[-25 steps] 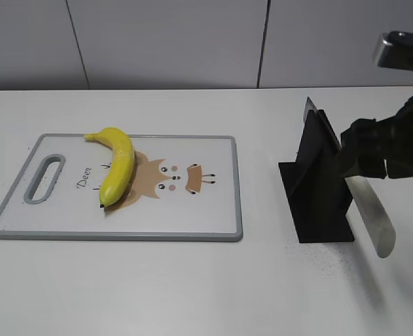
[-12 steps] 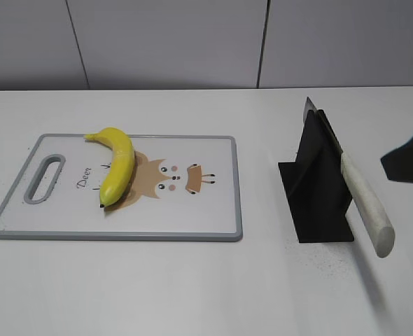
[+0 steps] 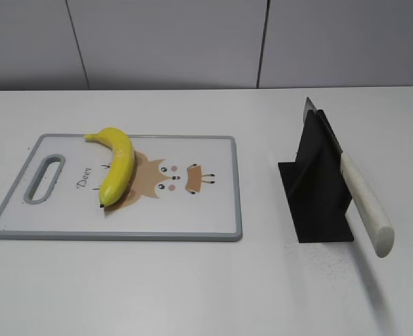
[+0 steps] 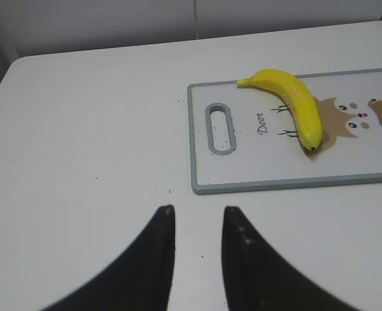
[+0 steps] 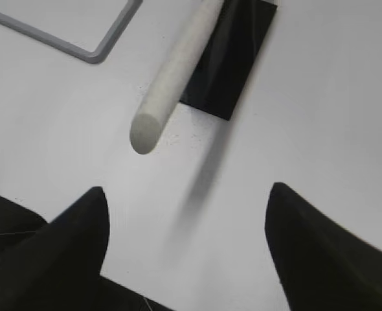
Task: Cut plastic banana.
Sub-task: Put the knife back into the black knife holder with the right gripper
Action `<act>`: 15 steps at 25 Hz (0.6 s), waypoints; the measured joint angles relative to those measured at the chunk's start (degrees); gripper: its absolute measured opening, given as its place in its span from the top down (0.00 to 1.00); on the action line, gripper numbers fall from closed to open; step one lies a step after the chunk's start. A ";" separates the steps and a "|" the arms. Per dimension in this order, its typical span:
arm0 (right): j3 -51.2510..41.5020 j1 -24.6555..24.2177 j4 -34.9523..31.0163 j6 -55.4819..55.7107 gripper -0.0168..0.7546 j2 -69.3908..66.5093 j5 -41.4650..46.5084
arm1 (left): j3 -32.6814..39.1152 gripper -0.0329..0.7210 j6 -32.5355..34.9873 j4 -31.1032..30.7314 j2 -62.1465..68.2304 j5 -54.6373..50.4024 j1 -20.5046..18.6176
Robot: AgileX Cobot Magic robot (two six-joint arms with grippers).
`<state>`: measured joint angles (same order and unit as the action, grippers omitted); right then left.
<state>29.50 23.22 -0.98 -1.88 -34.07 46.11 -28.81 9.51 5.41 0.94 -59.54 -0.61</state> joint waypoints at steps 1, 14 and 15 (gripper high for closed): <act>-0.45 0.00 0.98 0.22 0.22 1.73 0.31 | 0.00 0.64 0.00 0.00 0.00 0.00 0.00; -1.69 0.00 2.31 0.69 0.22 9.69 4.20 | 0.00 0.64 0.00 0.00 0.00 0.00 0.00; -2.08 0.00 2.31 0.69 0.22 9.87 5.24 | 0.00 0.64 0.00 0.00 0.00 0.00 0.00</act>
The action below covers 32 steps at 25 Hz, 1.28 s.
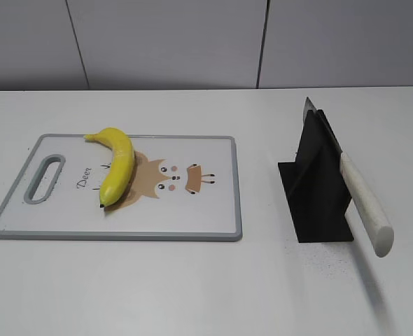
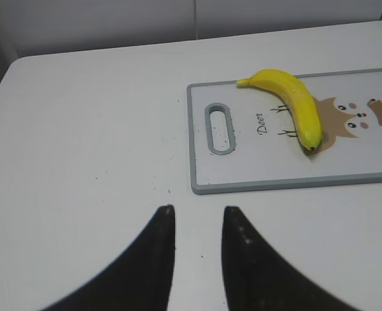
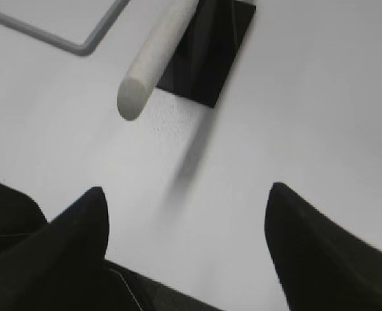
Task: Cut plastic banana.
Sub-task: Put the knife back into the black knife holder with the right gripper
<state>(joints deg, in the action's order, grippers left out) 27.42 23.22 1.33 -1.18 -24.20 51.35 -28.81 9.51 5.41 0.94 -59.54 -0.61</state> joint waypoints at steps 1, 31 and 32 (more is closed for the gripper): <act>-0.39 0.00 0.00 0.06 0.22 0.22 0.91 | 0.00 0.64 0.00 0.00 0.00 0.00 0.00; -3.18 0.00 -2.97 0.06 0.22 24.46 2.56 | 0.00 0.64 0.00 0.34 -0.02 0.00 -0.12; -3.18 0.00 -3.10 0.06 0.22 24.46 2.56 | 0.00 0.64 0.00 0.34 -0.02 0.00 -0.12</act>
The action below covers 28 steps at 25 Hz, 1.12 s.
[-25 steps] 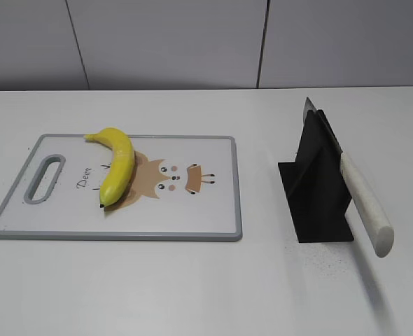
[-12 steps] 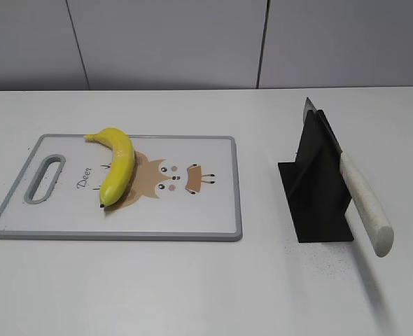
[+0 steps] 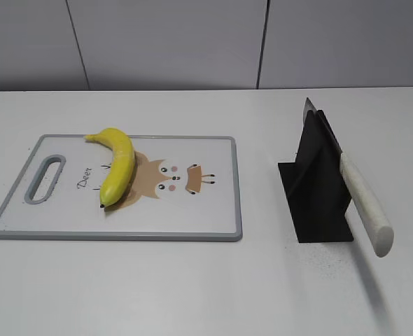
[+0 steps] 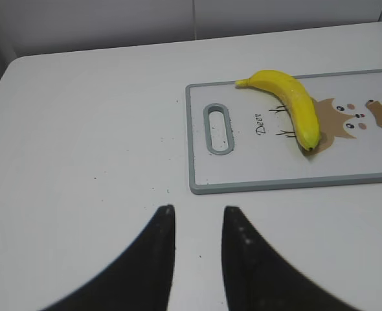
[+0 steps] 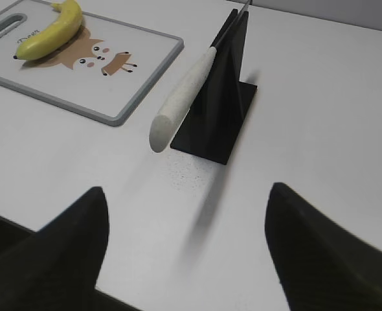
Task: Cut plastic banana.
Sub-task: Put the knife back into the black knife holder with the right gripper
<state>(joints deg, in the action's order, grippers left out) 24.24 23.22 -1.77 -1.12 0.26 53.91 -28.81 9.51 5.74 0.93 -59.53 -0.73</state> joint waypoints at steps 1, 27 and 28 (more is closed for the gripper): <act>0.00 0.00 -0.05 0.00 0.22 0.00 0.00 | 0.00 0.64 0.00 0.00 0.00 0.00 0.00; 0.00 -24.00 -2.98 0.07 0.22 0.05 0.00 | 0.00 0.64 0.00 0.00 0.00 0.00 0.00; 0.00 -24.00 -2.98 0.07 0.22 0.05 0.00 | 0.00 0.64 0.00 0.00 0.00 0.00 0.00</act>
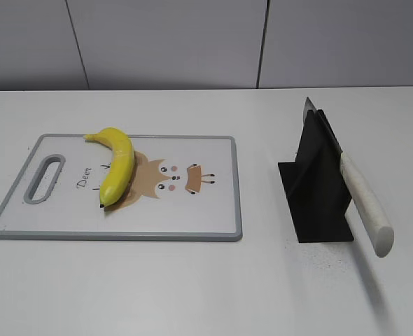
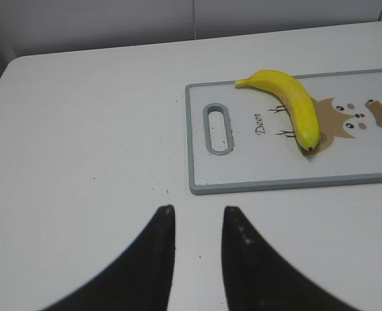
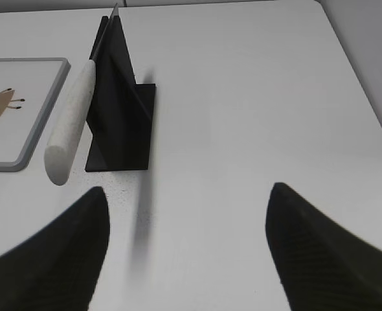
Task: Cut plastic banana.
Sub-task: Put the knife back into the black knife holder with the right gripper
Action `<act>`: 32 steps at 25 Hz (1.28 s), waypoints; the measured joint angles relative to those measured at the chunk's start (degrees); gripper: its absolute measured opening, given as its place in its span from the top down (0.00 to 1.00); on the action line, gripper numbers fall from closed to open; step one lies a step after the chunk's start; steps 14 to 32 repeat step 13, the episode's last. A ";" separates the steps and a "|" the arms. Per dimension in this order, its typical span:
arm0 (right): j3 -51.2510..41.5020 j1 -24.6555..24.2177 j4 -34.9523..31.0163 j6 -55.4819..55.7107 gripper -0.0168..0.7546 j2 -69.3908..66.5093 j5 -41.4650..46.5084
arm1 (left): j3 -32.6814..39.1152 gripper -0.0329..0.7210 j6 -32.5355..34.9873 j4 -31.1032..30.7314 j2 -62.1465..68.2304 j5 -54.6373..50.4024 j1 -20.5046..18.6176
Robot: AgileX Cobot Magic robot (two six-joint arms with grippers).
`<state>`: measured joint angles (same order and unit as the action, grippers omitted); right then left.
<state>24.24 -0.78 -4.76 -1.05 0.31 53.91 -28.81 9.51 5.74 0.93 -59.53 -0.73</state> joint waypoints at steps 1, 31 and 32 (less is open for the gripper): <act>0.00 0.00 0.00 0.00 0.22 0.00 0.00 | 0.00 0.64 0.00 0.00 0.00 0.00 0.00; 0.00 0.00 -0.06 0.00 0.22 0.00 0.00 | 0.00 0.64 0.00 0.00 0.00 0.00 0.00; 0.00 0.00 -0.06 0.00 0.22 0.00 0.00 | 0.00 0.64 0.00 0.00 0.00 0.00 0.00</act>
